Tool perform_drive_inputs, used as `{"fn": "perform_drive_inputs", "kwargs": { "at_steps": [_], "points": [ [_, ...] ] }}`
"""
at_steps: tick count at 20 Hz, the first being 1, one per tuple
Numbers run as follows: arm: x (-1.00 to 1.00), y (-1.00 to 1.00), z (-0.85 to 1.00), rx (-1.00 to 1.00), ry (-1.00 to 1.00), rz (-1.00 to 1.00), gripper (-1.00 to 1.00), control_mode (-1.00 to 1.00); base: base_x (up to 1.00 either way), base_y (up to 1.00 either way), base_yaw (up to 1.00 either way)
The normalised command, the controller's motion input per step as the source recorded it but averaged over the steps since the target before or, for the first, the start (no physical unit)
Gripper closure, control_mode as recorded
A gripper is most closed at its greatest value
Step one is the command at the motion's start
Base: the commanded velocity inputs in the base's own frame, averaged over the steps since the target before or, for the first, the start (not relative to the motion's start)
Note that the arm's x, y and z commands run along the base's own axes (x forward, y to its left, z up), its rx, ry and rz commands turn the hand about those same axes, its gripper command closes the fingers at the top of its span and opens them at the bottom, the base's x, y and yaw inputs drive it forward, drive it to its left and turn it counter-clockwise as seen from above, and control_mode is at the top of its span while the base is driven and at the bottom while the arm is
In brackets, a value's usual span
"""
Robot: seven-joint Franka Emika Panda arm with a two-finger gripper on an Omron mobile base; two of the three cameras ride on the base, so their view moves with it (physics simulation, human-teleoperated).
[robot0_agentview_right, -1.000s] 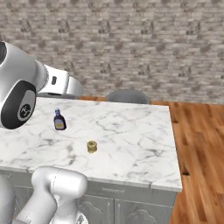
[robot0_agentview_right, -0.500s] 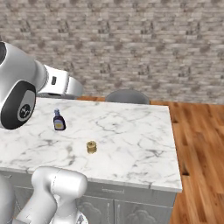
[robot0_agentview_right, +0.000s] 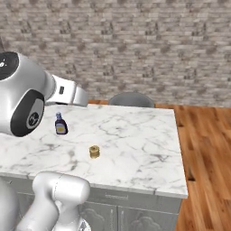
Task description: Pick the candle and candle from the dining table and place them in the open cabinet. Close the cabinet after placing the objects.
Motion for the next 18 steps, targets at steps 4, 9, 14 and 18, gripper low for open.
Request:
{"fn": "perform_drive_inputs", "kwargs": {
  "at_steps": [4, 9, 14, 18],
  "points": [
    [0.1, 0.0, -0.5, 0.0, 0.03, 0.0, -1.0, -1.0, 0.0, 0.0, 0.0],
    [0.04, 0.02, -0.45, 0.01, 0.06, 0.0, -1.0, -1.0, 0.0, 0.0, 0.0],
    [0.17, 0.0, -0.25, 0.01, 0.07, 0.0, -1.0, -1.0, 0.0, 0.0, 0.0],
    [0.23, 0.0, -0.13, 0.01, 0.16, 0.0, -1.0, -1.0, 0.0, 0.0, 0.0]
  ]
}}
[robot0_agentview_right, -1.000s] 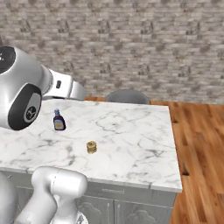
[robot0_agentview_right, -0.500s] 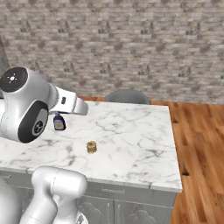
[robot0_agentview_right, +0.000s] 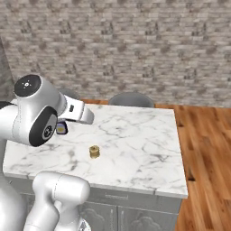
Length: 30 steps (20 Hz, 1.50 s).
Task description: Pick the candle and candle from the dining table and place them in the open cabinet. Close the cabinet after placing the objects.
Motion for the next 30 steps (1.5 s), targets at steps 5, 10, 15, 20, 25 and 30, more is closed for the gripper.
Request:
{"fn": "perform_drive_inputs", "kwargs": {
  "at_steps": [5, 10, 15, 20, 25, 30],
  "points": [
    [0.1, 0.0, -0.22, 0.0, 0.16, 0.0, -1.0, -1.0, 0.0, 0.0, 0.0],
    [0.0, 0.01, -0.34, 0.04, 0.1, 0.0, -1.0, -1.0, 0.0, 0.0, 0.0],
    [0.0, 0.05, -0.36, 0.05, 0.01, 0.01, -1.0, -1.0, 0.0, 0.0, 0.0],
    [0.0, 0.24, -0.22, 0.01, 0.0, 0.03, -1.0, -1.0, 0.0, 0.0, 0.0],
    [0.0, 0.14, -0.24, 0.0, 0.0, 0.04, -1.0, -1.0, 0.0, 0.0, 0.0],
    [0.0, 0.0, -0.19, 0.0, -0.01, 0.06, -1.0, -1.0, 0.0, 0.0, 0.0]
  ]
}}
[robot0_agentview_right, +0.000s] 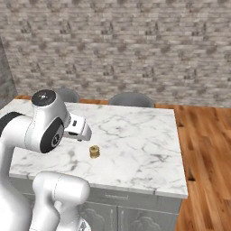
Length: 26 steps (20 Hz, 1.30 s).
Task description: Pick the candle and candle from the dining table and place them in the open cabinet. Close the cabinet after placing the objects.
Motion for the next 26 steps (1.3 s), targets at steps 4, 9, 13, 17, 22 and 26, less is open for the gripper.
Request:
{"fn": "perform_drive_inputs", "kwargs": {
  "at_steps": [4, 9, 13, 17, 22, 26],
  "points": [
    [0.0, 0.0, -0.11, 0.0, -0.03, 0.04, -1.0, -1.0, 0.0, 0.0, 0.0],
    [0.01, 0.0, -0.02, -0.03, -0.01, 0.0, -1.0, -1.0, 0.0, 0.0, 0.0],
    [0.0, -0.02, -0.1, -0.03, 0.0, 0.0, -1.0, -1.0, 0.0, 0.0, 0.0],
    [0.1, -0.06, -0.12, 0.0, 0.0, 0.0, -1.0, -1.0, 0.0, 0.0, 0.0],
    [0.27, -0.02, -0.12, 0.0, 0.02, 0.0, -1.0, -1.0, 0.0, 0.0, 0.0],
    [0.28, -0.01, -0.14, 0.0, 0.02, 0.0, -1.0, -1.0, 0.0, 0.0, 0.0]
  ]
}}
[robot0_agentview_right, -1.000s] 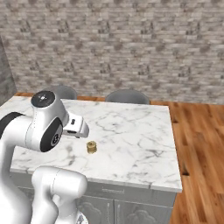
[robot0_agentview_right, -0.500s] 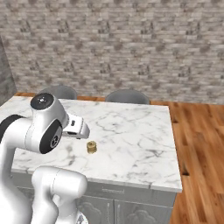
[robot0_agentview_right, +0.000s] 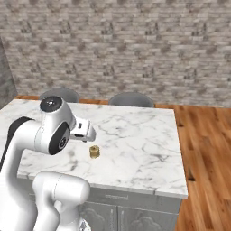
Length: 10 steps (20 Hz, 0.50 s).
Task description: Pick the candle and candle from the dining table and place them in the open cabinet. Close the cabinet after placing the objects.
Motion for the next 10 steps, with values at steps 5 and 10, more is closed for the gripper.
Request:
{"fn": "perform_drive_inputs", "kwargs": {
  "at_steps": [5, 10],
  "points": [
    [0.24, -0.03, -0.24, 0.0, 0.06, 0.0, -1.0, -1.0, 0.0, 0.0, 0.0],
    [0.17, -0.05, -0.3, 0.0, 0.06, 0.0, -1.0, -1.0, 0.0, 0.0, 0.0]
  ]
}}
